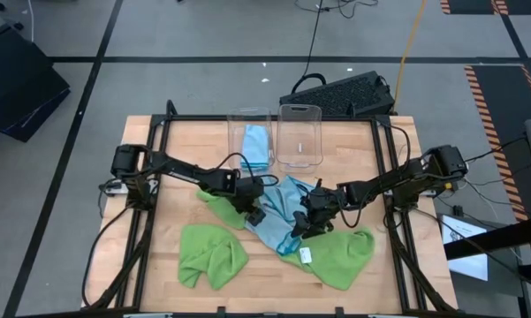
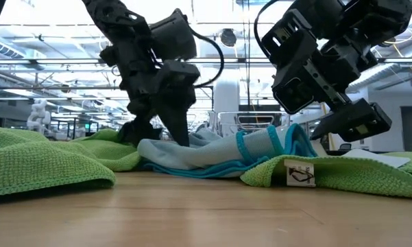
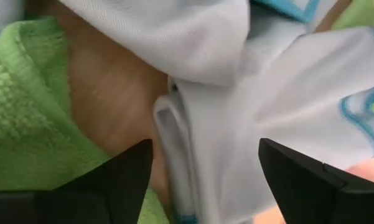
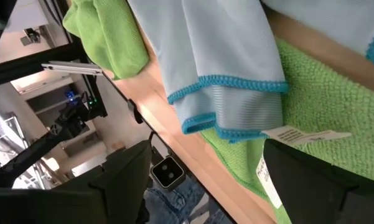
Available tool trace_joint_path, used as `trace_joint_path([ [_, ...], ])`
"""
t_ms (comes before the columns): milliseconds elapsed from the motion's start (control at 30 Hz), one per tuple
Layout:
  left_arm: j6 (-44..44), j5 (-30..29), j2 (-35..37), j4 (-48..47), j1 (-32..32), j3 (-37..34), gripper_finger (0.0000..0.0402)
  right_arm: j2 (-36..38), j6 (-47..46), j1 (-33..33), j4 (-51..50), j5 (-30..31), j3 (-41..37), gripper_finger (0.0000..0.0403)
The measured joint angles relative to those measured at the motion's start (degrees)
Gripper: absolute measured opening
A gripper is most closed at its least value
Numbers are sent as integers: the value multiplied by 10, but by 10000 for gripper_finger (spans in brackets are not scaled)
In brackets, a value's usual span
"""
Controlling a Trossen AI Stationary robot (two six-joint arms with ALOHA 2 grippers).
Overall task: Fold microfiber towels
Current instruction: Stack the folded blue microfiber towel on top of the other blue microfiber towel in the left transparent bin
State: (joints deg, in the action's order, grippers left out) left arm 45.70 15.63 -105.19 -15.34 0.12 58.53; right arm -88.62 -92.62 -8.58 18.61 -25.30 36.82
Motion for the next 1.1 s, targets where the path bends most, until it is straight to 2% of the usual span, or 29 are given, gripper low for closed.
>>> trace_joint_path([
  [133, 17, 9, -22, 15, -4, 1, 284, 0, -2, 0, 4, 2, 0, 302],
  [300, 36, 1, -34, 23, -13, 1, 264, 0, -12, -5, 44, 57, 1, 301],
  [400, 52, 4, -35, 28, -14, 1, 250, 0, 2, -6, 47, 65, 15, 290],
  [600, 81, 19, -35, 37, -15, -1, 230, 0, 77, -25, -4, 100, 57, 235],
  [767, 116, 30, -35, 55, -15, -2, 229, -31, 94, -45, -7, 121, 60, 176],
  [967, 150, 45, -36, 65, -15, -2, 230, -109, 98, -44, 101, 117, 60, 127],
  [1100, 166, 53, -36, 65, -15, -1, 230, -158, 100, -41, 109, 85, 60, 102],
])
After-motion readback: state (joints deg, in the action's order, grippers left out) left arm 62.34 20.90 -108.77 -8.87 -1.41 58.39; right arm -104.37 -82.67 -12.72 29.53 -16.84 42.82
